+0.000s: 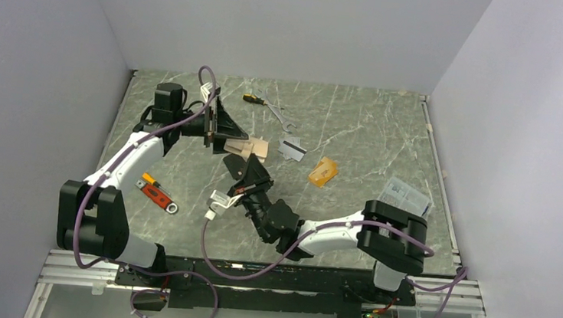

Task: Put the credit cards into the card holder
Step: Pick up the card holder from the center of the board.

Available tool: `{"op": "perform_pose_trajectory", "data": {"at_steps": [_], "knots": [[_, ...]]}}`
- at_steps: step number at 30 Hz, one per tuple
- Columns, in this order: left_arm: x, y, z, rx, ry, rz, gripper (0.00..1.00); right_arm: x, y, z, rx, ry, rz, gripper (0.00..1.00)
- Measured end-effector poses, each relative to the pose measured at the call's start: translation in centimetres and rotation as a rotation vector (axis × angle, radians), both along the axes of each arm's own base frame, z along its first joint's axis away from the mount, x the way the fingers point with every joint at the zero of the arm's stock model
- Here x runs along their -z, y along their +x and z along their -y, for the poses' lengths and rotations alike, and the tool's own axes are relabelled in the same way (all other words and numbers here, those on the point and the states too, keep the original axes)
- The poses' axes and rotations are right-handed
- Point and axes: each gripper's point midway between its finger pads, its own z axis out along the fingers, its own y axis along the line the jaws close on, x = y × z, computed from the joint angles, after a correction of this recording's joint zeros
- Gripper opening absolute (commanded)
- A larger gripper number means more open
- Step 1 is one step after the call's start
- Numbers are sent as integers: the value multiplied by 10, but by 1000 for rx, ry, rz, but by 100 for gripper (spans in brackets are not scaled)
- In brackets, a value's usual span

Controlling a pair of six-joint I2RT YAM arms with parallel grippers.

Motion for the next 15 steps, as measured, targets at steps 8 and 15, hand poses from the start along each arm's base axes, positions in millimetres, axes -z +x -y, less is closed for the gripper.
{"op": "perform_pose_trajectory", "data": {"at_steps": [8, 15], "knots": [[-15, 3, 4, 11, -42, 29, 50, 8, 6, -16, -30, -25, -1, 0], [-13, 6, 3, -5, -54, 17, 0, 2, 7, -16, -31, -2, 7, 0]]}}
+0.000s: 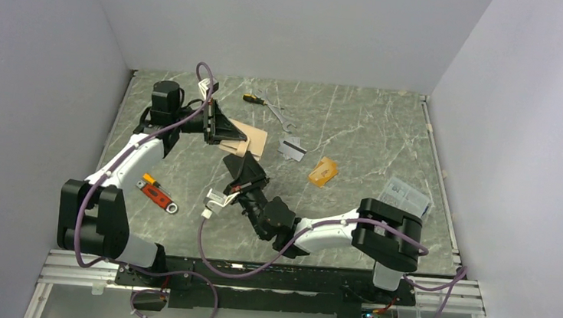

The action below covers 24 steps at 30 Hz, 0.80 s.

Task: Put the credit cards into the card holder
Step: Pick up the card holder from the center of the board, then open the card holder.

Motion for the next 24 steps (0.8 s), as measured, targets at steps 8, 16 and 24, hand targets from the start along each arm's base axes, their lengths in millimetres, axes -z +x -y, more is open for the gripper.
{"op": "perform_pose_trajectory", "data": {"at_steps": [8, 16, 24], "knots": [[0, 0, 0, 3, 2, 18, 0, 6, -1, -1, -18, 7, -68, 54], [-5, 3, -7, 1, 12, 57, 0, -40, 2, 25, -179, 332, -585, 96], [-11, 2, -9, 16, 14, 113, 0, -80, 28, 94, -400, 859, -986, 100]]}}
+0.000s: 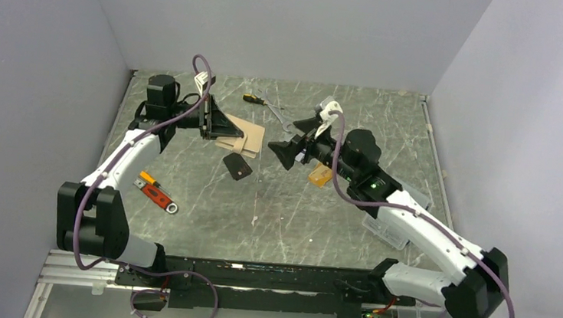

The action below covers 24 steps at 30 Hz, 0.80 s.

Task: Put the credit cards into the card holder
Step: Open the card holder.

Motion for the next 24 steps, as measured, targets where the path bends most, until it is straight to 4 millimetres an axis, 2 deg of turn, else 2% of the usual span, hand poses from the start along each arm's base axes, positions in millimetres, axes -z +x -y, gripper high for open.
{"op": "perform_pose_trajectory", "data": {"at_steps": [5, 8, 12, 17, 21, 24], "knots": [[-11, -3, 3, 25, 9, 71, 2, 49, -3, -17, -201, 117, -304, 100], [-19, -7, 6, 43, 15, 124, 2, 63, -4, -23, -287, 194, -440, 100], [-27, -11, 9, 59, 22, 182, 2, 56, -12, -35, -411, 302, -525, 99], [-27, -12, 11, 61, 27, 194, 1, 42, -17, -47, -540, 416, -562, 93], [-28, -12, 13, 67, 24, 199, 1, 50, -15, -54, -593, 463, -628, 84], [-30, -13, 15, 70, 19, 203, 1, 61, -11, -59, -610, 491, -696, 72]]}}
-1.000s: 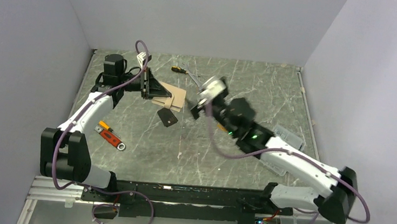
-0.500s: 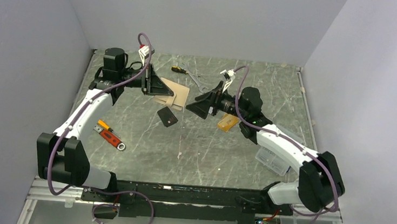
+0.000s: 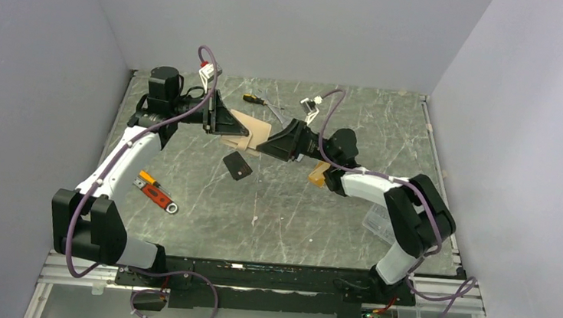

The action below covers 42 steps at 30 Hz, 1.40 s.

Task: Put the credit cards into the card holder
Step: Open the card holder.

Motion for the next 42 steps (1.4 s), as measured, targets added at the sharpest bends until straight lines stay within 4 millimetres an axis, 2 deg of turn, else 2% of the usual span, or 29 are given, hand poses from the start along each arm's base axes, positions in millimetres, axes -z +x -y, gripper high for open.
{"op": "perform_pose_trajectory", "data": {"at_steps": [3, 6, 8, 10, 11, 13, 15, 17, 19, 22, 25, 29, 31, 38, 42], "knots": [[-2, 0, 1, 1, -4, 6, 1, 4, 3, -4, -21, 20, -43, 53], [-2, 2, 2, -8, -4, 15, 4, -3, 3, -5, -40, 54, -55, 36], [0, 3, 2, -12, -2, 11, 6, -12, 2, -5, -47, 82, -53, 19], [4, 2, 4, -10, 1, 2, 11, -19, 1, -4, -52, 106, -47, 3], [6, 2, 5, -11, 2, -1, 16, -21, 0, -3, -59, 112, -50, 0], [6, 1, 5, -12, 1, -4, 29, -21, -1, -3, -67, 119, -64, 0], [7, 2, 5, -15, 4, 4, 53, -21, 0, -2, -72, 123, -80, 0], [9, 1, 5, -9, 10, 11, 70, -21, 1, -1, -72, 125, -89, 0], [13, -2, 4, 0, 24, 12, 81, -16, 4, 4, -71, 98, -93, 0], [11, -3, 2, 13, 58, 41, 92, 4, 9, 6, -67, -13, -106, 0], [0, 1, -4, 33, 96, 128, 94, 14, 13, 8, -44, -151, -60, 0], [-1, 3, -12, 77, 160, 276, 93, -2, 5, 10, -67, -299, 119, 0], [6, 2, -16, 106, 195, 336, 94, 0, -2, 11, -101, -354, 164, 0], [48, -7, -26, 188, 290, 388, 99, 43, -41, 15, -262, -570, 156, 0], [55, -19, -26, 249, 302, 439, 98, 46, -64, 11, -348, -633, 199, 0]]}}
